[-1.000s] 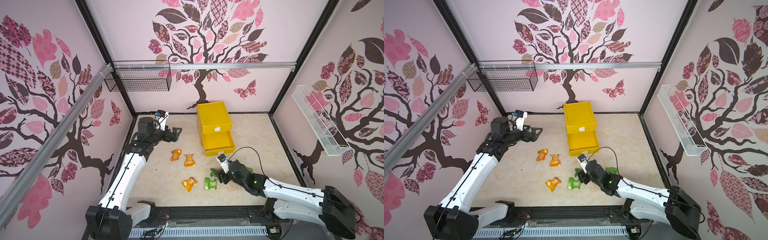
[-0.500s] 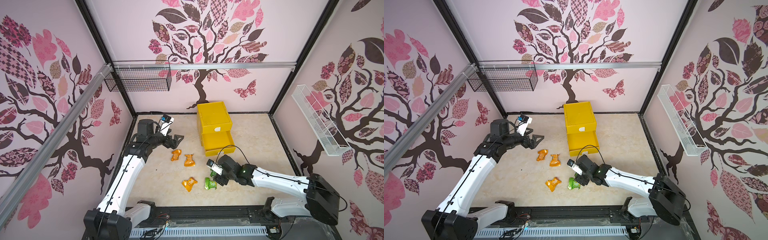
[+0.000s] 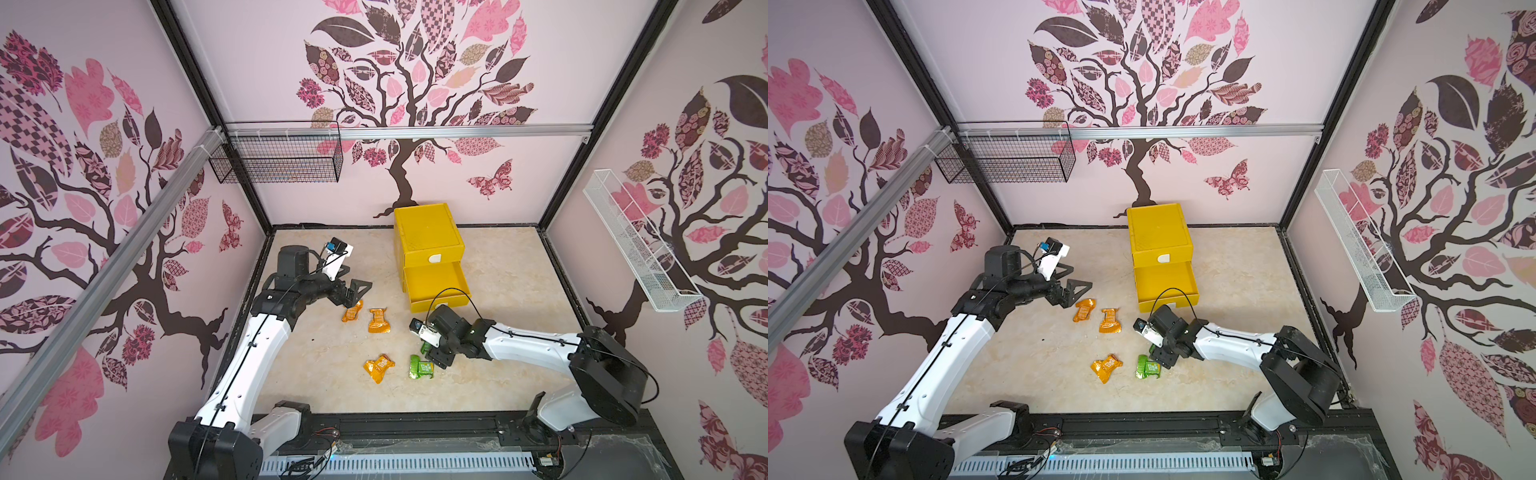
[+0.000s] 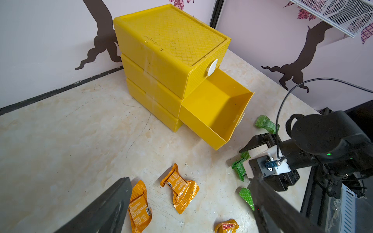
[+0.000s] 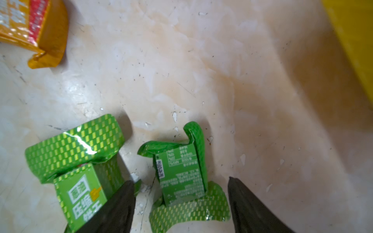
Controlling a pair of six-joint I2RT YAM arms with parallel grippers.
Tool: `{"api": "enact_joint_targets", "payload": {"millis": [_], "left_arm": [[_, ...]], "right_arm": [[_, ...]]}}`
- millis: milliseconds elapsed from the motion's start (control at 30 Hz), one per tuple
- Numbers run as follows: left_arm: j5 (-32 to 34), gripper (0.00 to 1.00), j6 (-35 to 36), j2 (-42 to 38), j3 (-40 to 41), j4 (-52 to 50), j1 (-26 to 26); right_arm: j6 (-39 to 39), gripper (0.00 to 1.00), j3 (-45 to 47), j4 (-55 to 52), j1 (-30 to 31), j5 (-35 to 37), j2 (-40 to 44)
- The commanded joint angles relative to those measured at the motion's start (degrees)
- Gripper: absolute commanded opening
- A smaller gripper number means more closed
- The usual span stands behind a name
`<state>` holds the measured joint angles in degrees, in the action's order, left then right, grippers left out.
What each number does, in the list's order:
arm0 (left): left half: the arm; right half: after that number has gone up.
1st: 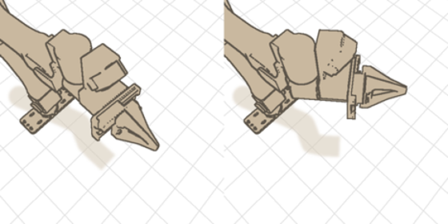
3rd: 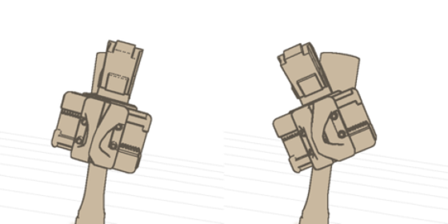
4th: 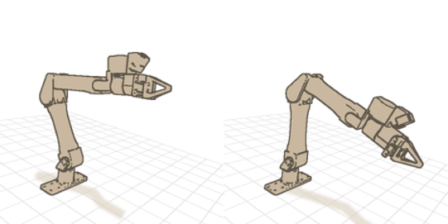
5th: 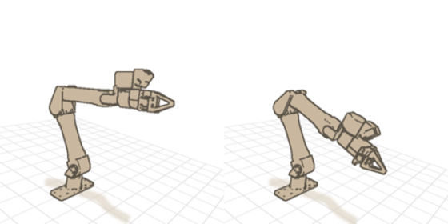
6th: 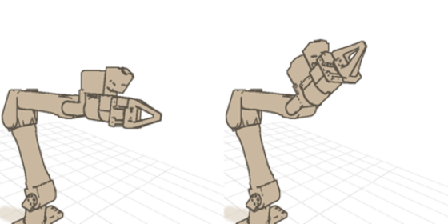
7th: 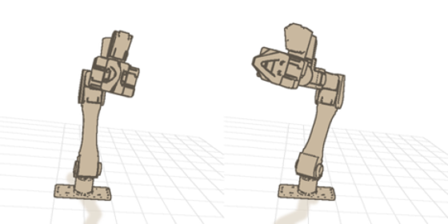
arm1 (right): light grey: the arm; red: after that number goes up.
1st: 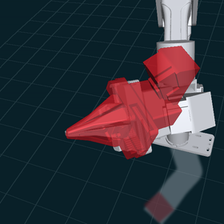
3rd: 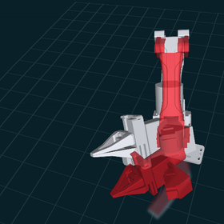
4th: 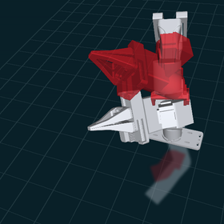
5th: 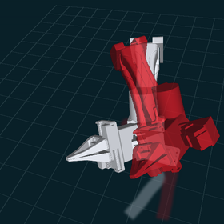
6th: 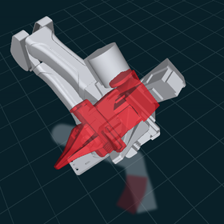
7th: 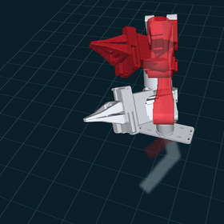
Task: Place the cookies into the drawer by color
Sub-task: Pick up the cookie at the center of the board.
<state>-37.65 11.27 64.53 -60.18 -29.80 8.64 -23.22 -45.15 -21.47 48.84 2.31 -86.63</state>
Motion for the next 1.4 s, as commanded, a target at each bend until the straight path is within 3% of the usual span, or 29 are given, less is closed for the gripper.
{"api": "enact_joint_targets", "payload": {"millis": [0,500,600,733,933,1367], "left_arm": [[-1.4,0.97,-0.6,-0.3,0.3,1.8,-0.1],[-1.0,0.97,-0.5,-0.4,0.6,2.2,0.0],[-1.4,0.97,-1.2,-0.2,0.5,2.3,0.1],[-1.1,0.97,-0.6,-0.1,0.6,2.2,0.0],[-1.2,0.97,0.2,-0.3,1.1,2.2,0.0],[-2.2,0.97,-0.3,0.5,1.9,2.9,1.0]], "right_arm": [[-1.0,0.76,-2.6,1.1,-0.7,-0.8,-2.1],[-2.2,0.69,-5.3,-4.1,-1.3,-1.1,-7.5],[-1.6,0.64,-5.0,-5.1,-1.3,-1.4,-7.5],[-1.6,0.55,-4.0,-4.5,-1.3,-1.6,-5.9],[-1.7,0.31,-5.1,-7.1,-1.3,-2.3,-4.5],[1.6,0.27,-3.2,-12.2,-1.3,0.0,9.2]]}}
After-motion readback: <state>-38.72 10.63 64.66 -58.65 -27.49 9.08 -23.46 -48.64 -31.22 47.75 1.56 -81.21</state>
